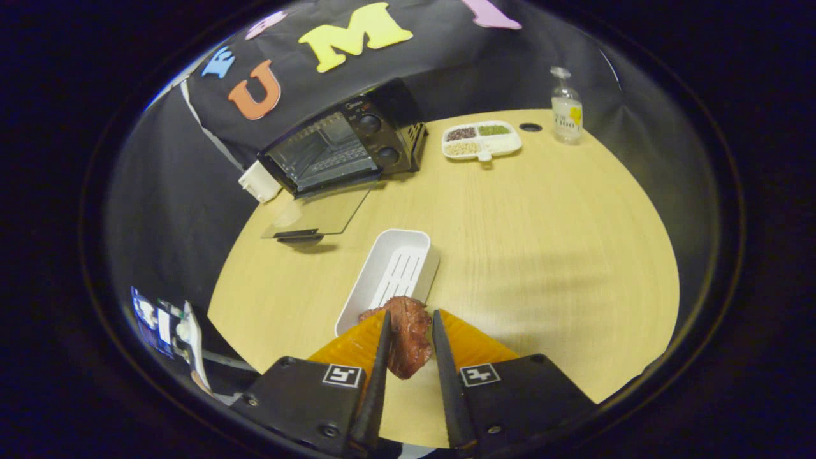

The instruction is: Open the toaster oven, put the food inside, and close the toaster oven door.

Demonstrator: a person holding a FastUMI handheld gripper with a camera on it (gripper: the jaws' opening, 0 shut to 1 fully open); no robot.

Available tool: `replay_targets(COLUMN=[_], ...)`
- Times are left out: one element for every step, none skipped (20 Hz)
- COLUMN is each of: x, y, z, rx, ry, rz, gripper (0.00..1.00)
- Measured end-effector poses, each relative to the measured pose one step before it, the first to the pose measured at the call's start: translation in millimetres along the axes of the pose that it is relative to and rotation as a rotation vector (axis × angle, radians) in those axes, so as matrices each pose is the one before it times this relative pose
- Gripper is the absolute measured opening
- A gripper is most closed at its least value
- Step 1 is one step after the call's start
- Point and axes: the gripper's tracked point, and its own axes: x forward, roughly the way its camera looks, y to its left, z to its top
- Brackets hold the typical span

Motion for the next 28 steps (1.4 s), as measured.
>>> replay_targets(x=[0.31,-0.95,-0.28,-2.39,-1.71,-1.01,-1.51,-2.56,-3.22,-3.93,-4.58,-5.41,-5.79,-2.77,-3.08,0.02,1.57,3.36,5.13,5.87,9.17,9.52,12.51,12.22,14.11,14.60,15.42,15.14], y=[0.92,1.81,0.97,3.08,3.74,-0.13,-1.42,-0.80,0.93,3.88,6.22,7.45,9.06,10.38,12.13,12.23,13.50,13.82,13.60,16.31,14.92,15.36,12.50,12.25,12.90,11.53,8.39,5.80], z=[0.15,-2.05,1.01,1.50,1.84,1.85,2.55,2.80,2.67,4.60,3.74,3.30,6.43,6.22,8.09,8.18,6.20,6.83,6.59,4.10,4.12,3.20,1.77,-1.31,-1.29,0.68,1.39,1.60], rx=[0.02045,0.02540,0.04084,0.03490,0.03094,0.01846,0.00095,-0.01145,-0.00745,0.00236,0.00659,0.01569,0.01454,0.00908,0.00570,0.00507,0.00054,-0.00011,0.00364,0.00363,0.00070,0.00654,0.00966,0.01534,0.02405,0.02179,0.01994,0.01841], ry=[0.01879,0.02074,0.02352,0.01032,0.00881,0.00550,0.00104,-0.00317,-0.00783,-0.00947,-0.00871,-0.00793,-0.02138,-0.01927,-0.02356,-0.02916,-0.02289,-0.02229,-0.02263,-0.02196,-0.01742,-0.01705,-0.01158,-0.00313,-0.00270,-0.00812,-0.01332,-0.01297], rz=[0.02771,0.03588,0.03129,0.04002,0.03335,0.00627,-0.00228,-0.00658,-0.00766,-0.00063,0.00433,0.00337,0.00062,-0.00399,-0.00207,-0.00155,-0.00162,-0.00208,-0.00218,0.00251,0.00960,0.00831,0.01386,0.01504,0.01869,0.02358,0.01769,0.01586], gripper=[0.38,0.35,0.32,0.30,0.27,0.20,0.18,0.16,0.15,0.14,0.14,0.14,0.14,0.14,0.14,0.14,0.14,0.14,0.14,0.14,0.14,0.14,0.14,0.14,0.14,0.14,0.14,0.14])
